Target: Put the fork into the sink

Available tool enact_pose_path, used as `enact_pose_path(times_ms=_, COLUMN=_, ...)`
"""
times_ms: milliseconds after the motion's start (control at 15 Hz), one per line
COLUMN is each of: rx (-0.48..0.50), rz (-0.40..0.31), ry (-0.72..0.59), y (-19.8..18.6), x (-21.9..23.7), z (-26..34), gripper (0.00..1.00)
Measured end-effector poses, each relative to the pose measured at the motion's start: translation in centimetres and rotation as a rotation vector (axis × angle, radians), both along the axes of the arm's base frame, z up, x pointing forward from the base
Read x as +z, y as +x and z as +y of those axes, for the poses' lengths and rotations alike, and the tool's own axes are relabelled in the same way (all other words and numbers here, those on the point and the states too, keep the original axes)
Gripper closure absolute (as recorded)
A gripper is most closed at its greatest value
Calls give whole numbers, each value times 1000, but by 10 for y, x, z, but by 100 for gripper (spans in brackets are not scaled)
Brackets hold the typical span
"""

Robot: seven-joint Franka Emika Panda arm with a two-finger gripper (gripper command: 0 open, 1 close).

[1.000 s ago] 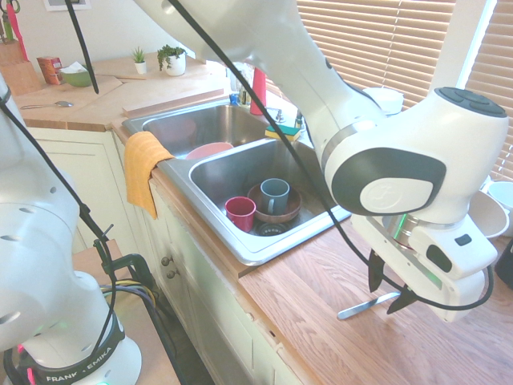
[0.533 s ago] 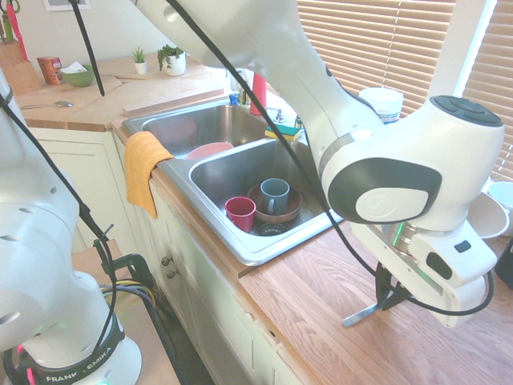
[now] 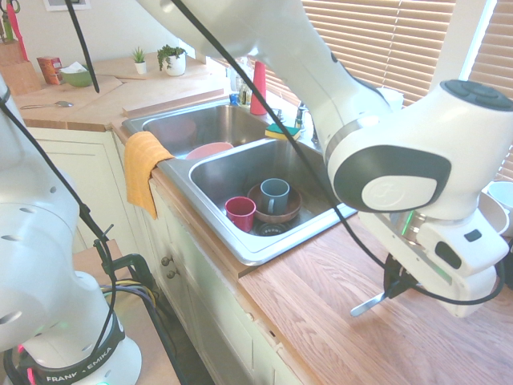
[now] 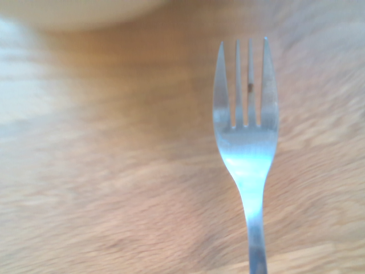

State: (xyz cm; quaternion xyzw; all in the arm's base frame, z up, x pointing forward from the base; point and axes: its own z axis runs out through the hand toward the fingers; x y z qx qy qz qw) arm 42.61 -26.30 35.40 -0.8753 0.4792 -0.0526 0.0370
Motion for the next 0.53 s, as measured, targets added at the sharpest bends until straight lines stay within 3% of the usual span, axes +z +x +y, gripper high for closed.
enact_pose_path(times_ms=333, rx=41, rz=-76, ry=-4, y=-5, x=71, z=27, gripper=100)
enact_pose_path(times_ms=533, rx=115, rz=-89, ry=-15, y=16, x=97, z=98, gripper=100)
